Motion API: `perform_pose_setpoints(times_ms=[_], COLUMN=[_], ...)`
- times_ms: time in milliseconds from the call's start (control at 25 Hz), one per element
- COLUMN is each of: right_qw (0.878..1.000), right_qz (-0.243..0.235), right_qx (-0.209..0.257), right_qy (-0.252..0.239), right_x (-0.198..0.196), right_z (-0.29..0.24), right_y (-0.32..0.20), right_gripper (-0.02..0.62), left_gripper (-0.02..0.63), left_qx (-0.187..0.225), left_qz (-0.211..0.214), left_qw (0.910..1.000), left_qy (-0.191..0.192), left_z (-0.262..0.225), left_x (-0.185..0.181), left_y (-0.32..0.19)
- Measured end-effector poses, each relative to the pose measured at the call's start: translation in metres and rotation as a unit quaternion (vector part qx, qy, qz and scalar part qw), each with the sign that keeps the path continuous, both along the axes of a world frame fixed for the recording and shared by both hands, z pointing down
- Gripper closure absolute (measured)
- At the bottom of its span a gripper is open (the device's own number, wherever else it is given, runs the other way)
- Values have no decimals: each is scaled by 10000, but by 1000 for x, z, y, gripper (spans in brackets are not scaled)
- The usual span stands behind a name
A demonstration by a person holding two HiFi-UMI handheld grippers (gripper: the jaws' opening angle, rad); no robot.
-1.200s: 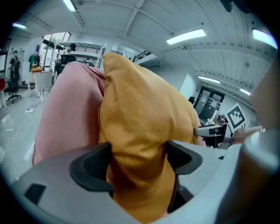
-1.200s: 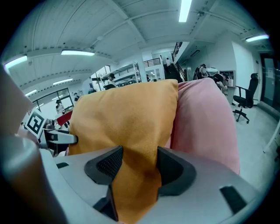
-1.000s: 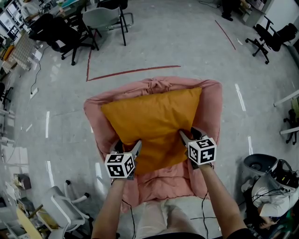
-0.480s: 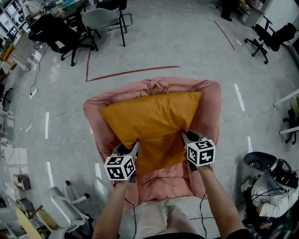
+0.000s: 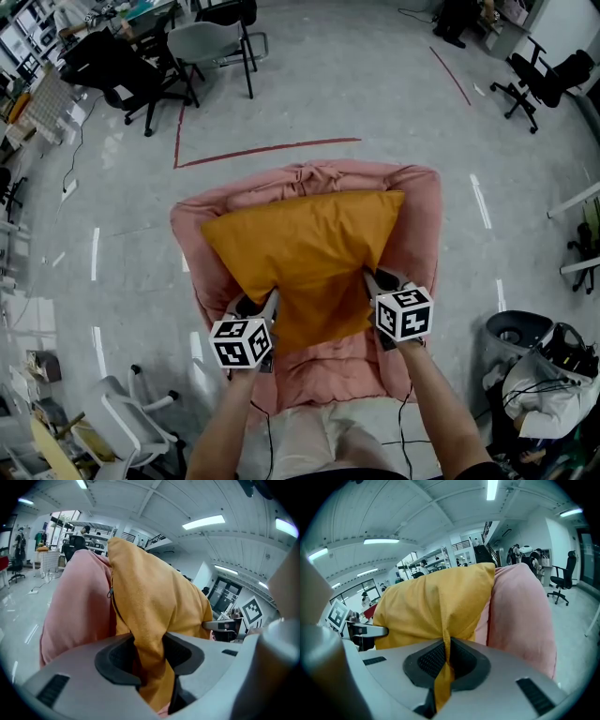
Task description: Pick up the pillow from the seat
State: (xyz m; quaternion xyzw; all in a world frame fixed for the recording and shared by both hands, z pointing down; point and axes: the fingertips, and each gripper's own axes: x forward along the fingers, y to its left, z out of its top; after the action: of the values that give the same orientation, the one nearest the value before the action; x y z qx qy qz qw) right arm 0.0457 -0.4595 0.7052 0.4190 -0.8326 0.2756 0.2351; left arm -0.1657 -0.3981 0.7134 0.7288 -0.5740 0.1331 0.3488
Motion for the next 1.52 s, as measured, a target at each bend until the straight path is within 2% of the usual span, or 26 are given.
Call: perform_pose_setpoints(times_ms=[520,1520], right_qw=[9996,9941], right_qz=[-94,-114], right_qx=[264,1009], right_qy=[-96,-381], right_x=[1,15], right_z=[-31,-139], right_y=[16,59], right_gripper=[569,569], left_gripper=[431,431], left_qx=[159,931], left_qz=[-52,-101], left_qw=[9998,9952], left_qy=[-88,-278], left_z=[-26,-133], left_x=[1,14], left_y=[15,52])
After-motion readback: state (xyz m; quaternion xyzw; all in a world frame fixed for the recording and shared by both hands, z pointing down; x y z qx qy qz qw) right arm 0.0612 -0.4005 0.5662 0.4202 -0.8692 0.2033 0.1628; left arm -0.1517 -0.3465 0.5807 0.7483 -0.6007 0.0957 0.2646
